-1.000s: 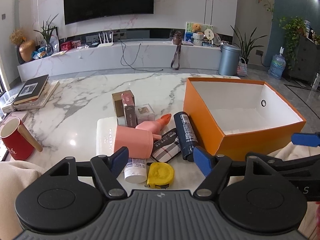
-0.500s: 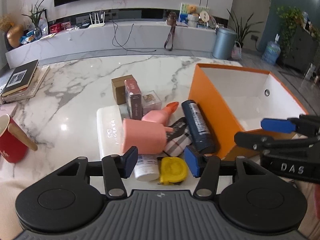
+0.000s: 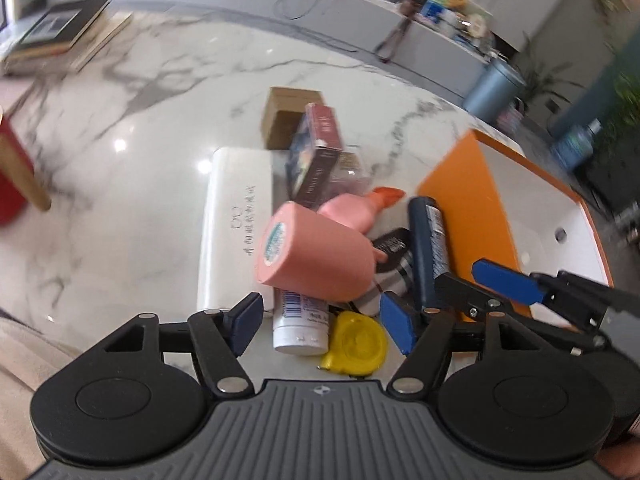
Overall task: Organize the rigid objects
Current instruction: 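Move the left tool to the pink cup while the right tool approaches the pink pump bottle, then close the left gripper on the pink cup while the right gripper grasps the pink pump bottle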
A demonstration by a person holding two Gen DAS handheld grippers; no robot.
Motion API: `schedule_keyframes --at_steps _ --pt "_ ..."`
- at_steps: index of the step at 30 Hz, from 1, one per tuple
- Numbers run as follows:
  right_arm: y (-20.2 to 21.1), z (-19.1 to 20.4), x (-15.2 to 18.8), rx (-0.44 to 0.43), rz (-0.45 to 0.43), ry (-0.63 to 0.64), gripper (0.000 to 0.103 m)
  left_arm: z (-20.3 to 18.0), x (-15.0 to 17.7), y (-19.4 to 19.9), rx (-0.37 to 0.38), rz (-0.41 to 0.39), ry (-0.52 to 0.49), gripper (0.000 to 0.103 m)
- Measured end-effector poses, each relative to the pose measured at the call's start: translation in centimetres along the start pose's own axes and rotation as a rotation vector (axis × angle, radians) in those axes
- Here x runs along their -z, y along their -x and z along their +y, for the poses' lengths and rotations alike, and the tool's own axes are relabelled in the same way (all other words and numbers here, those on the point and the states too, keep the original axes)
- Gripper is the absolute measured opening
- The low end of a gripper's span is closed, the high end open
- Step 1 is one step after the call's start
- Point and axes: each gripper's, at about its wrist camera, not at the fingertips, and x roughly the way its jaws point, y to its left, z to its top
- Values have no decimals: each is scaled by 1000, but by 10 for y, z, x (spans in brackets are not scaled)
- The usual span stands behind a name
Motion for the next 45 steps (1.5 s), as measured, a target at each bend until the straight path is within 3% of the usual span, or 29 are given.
schedule_keyframes --at_steps 5,10,19,22,27,31,39,45 --pt "-26 3 -10 -13 28 29 27 11 -5 -15 -10 36 83 78" --pt "-52 1 -19 -20 44 49 26 22 -7 -24 44 56 186 71" --pt "-77 5 -21 -88 96 63 23 23 -25 -33 72 10 194 68" --pt "-79 13 -18 -132 107 64 23 17 -31 -35 56 -16 165 69" --pt "-80 11 -20 -117 113 37 23 10 -34 -43 -4 0 100 74" --pt "-79 3 -24 -106 114 10 24 -4 -38 -53 -71 8 -42 78" --pt "-77 -2 -23 -71 124 -49 31 -1 -44 -55 -53 42 -97 71" --pt "-78 -9 -33 -52 108 -191 39 6 -61 -37 -101 -49 -122 70"
